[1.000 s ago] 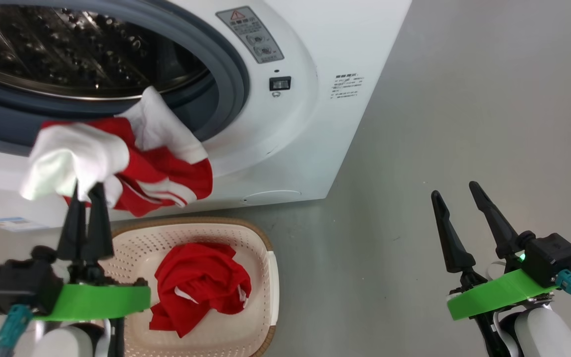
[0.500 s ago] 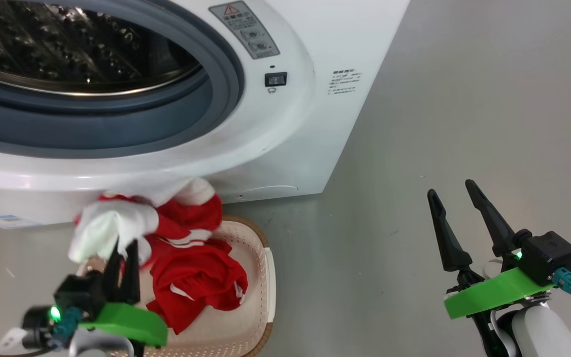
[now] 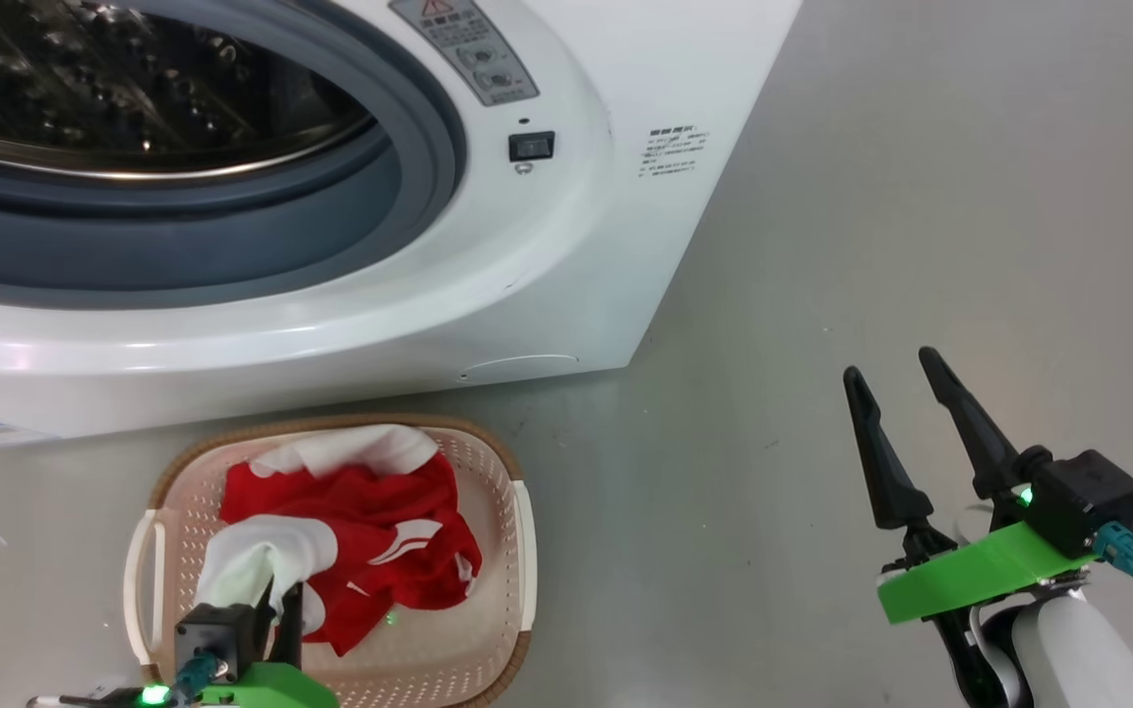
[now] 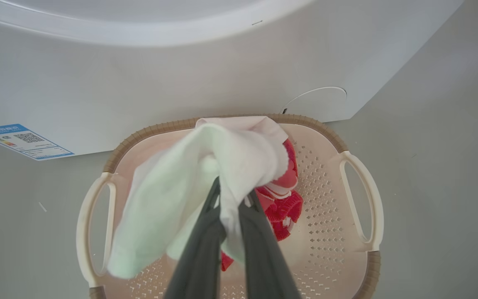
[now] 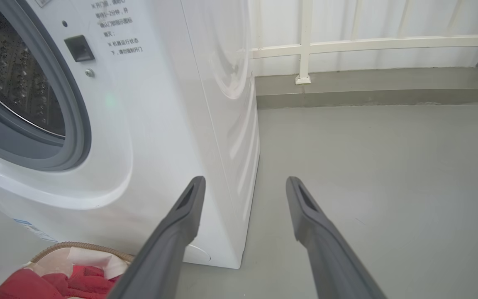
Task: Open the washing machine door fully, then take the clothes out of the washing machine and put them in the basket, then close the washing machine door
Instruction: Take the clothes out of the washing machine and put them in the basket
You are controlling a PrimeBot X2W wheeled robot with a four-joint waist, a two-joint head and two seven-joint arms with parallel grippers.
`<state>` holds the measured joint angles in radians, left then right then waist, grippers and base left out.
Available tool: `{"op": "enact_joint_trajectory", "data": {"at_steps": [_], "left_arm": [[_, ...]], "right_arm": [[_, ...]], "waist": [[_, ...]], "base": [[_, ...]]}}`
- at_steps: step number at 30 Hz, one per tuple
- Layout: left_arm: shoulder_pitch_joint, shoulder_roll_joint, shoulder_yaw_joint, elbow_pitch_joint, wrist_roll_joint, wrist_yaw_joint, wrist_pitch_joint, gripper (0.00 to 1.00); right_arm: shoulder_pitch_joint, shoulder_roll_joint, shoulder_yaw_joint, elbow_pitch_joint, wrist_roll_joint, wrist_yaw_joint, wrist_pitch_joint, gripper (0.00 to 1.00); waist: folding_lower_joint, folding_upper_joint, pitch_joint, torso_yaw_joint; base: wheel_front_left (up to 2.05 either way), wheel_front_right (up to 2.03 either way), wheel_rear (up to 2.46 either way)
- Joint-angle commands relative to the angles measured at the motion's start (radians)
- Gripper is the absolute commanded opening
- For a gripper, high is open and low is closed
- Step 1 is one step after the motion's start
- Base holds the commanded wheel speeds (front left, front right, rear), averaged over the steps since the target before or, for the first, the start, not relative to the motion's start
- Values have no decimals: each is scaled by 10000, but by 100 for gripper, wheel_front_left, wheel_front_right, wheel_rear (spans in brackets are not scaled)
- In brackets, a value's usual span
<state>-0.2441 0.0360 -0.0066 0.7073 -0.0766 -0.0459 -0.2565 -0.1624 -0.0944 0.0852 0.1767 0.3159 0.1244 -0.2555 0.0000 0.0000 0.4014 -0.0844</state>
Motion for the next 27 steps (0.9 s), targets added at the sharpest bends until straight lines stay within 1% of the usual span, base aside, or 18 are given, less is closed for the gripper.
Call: {"op": "enact_joint_trajectory", "data": {"at_steps": [1, 8, 17, 27], "left_arm": [[-127, 143, 239, -50, 97, -70, -53, 0], [-700, 168, 151, 1330, 188, -210, -53, 0], [-1895, 325, -64, 2818, 270, -403, -53, 0], [-3005, 543, -286, 3648, 233, -620, -53, 0]], "right_arm": [[-191, -91, 270, -231, 37, 63, -63, 100], [-331, -53, 315, -280, 55, 63, -63, 100], [-661, 16, 344, -349, 57, 63, -63, 100], [-1031, 126, 436, -383, 47, 63, -63, 100]], "waist": [[0, 0, 44, -36], [0, 0, 440, -173], [0, 0, 1086, -320], [0, 0, 1805, -427]], "base": [[0, 0, 0], [0, 0, 0], [0, 0, 0], [0, 0, 0]]}}
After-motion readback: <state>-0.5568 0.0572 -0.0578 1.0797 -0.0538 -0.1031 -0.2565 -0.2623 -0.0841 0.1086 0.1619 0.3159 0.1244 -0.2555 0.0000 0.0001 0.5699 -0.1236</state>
